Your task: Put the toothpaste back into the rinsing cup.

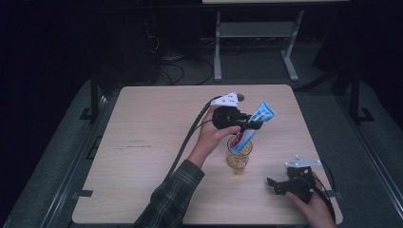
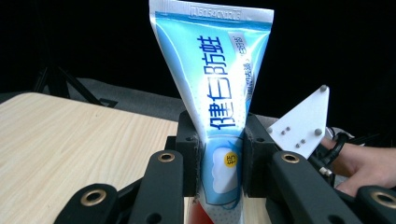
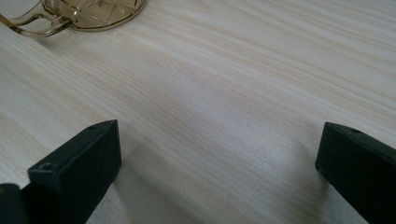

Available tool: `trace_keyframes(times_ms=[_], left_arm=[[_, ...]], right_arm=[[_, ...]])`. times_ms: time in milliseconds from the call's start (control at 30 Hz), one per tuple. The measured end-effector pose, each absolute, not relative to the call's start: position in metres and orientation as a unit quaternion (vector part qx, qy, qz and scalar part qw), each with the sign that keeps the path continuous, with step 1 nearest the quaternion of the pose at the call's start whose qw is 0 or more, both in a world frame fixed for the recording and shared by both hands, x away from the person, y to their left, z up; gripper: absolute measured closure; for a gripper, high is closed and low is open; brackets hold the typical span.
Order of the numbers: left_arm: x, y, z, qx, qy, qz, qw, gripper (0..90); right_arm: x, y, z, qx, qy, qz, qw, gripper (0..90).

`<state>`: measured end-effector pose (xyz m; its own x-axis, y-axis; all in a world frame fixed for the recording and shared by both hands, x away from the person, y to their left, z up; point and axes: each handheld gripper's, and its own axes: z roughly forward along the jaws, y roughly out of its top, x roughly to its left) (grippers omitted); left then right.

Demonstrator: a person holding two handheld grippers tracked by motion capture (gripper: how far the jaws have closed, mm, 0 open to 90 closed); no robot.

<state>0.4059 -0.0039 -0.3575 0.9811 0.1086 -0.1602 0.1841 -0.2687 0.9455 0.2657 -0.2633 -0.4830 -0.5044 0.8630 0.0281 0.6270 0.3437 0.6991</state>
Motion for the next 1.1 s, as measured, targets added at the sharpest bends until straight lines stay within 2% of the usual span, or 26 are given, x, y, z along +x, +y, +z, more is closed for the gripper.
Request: trace_keyframes(times_ms=[1100], left_arm=[[0.400,0.002,-0.387,0.800,0.098,-0.039,0.590,72.1]], right_arm=[[0.266,-0.263,-0.483,0.463,0.801,0.334,0.177,0.0]])
